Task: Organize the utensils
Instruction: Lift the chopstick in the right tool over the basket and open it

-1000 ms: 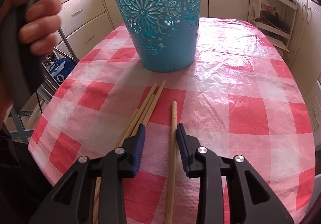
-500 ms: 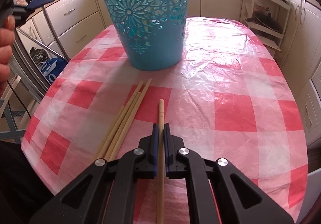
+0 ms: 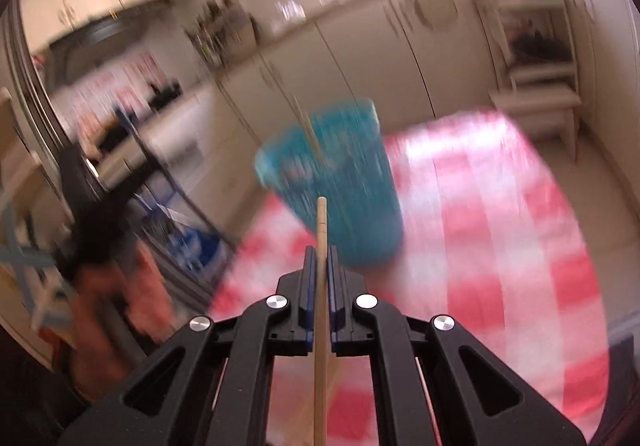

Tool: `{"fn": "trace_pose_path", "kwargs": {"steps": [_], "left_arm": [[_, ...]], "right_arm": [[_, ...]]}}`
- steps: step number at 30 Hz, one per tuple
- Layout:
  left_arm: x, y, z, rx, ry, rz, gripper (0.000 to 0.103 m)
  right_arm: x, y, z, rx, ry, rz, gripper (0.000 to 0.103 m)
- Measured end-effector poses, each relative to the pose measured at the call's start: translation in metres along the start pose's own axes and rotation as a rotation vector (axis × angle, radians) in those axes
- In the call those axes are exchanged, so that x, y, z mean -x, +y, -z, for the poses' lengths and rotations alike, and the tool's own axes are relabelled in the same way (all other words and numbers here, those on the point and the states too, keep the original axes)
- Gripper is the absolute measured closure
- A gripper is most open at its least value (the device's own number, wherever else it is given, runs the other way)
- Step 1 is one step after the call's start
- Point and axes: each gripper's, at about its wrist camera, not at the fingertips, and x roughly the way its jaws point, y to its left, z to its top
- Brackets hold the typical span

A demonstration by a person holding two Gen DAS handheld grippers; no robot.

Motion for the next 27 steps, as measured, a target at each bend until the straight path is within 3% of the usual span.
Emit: {"fn": "trace_pose_path", "kwargs": {"steps": [5, 7, 9, 16, 24, 27], "left_arm": [[-0.002, 0.002, 0.002, 0.011, 0.000, -0.006, 0.026], [-0.004, 0.004, 0.001, 0.024, 0.006, -0.008, 0.026], [-0.005, 0.007, 0.000, 0.036, 0.014, -0.012, 0.026], [-0.005, 0.010, -0.005, 0.059, 0.023, 0.005, 0.026], [-0.003, 0.011, -0.005, 0.057, 0.027, 0.008, 0.026], [-0.004, 0.015, -0.004, 0.064, 0.037, -0.002, 0.026]], "right_arm": [[0.002, 0.040, -0.083, 0.019, -0.320, -0.044, 0.097], [-0.015, 0.050, -0.105, 0.035, -0.408, 0.000, 0.097], [-0.038, 0.047, -0.119, 0.018, -0.436, 0.043, 0.097], [-0.110, 0.018, -0.118, -0.058, -0.338, 0.166, 0.097], [-0.113, 0.024, -0.090, 0.033, -0.249, 0.171, 0.097], [-0.103, 0.024, -0.079, 0.067, -0.216, 0.174, 0.084]]}}
